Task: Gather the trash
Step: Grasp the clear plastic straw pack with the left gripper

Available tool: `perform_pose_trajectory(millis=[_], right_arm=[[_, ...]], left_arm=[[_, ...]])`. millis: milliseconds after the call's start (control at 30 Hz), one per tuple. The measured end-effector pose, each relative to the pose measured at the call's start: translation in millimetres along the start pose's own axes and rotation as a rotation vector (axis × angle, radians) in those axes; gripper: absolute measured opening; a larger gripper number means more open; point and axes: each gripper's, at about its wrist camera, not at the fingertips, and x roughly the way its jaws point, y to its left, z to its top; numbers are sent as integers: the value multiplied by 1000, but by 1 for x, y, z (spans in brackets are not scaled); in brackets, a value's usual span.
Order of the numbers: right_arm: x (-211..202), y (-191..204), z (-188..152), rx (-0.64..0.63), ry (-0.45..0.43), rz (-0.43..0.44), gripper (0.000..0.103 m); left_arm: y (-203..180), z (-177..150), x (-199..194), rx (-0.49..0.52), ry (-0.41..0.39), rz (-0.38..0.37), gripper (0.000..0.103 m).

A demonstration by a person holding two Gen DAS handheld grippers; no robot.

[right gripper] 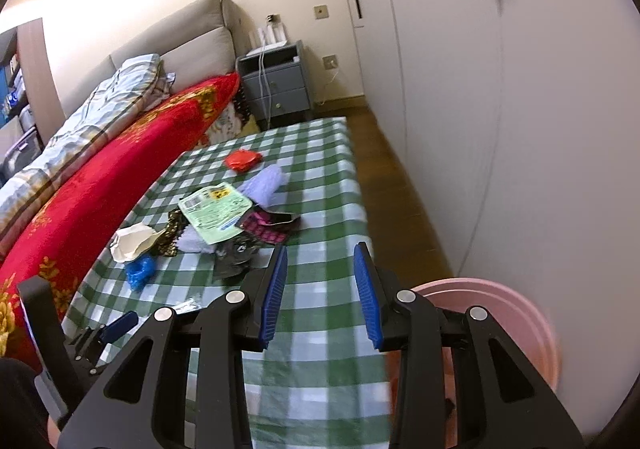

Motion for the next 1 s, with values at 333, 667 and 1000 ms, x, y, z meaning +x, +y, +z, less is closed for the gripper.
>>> perform_pose_trajectory(millis=[333,667,1000], right_arm=[[28,15,3,6,30,62,35],[65,39,-6,-11,90,114,36],[100,55,-14,-10,146,138,36]], left_arm=[[3,-5,29,41,113,63,69],[34,1,26,-116,99,61,41],[43,4,28,-194,85,12,4]])
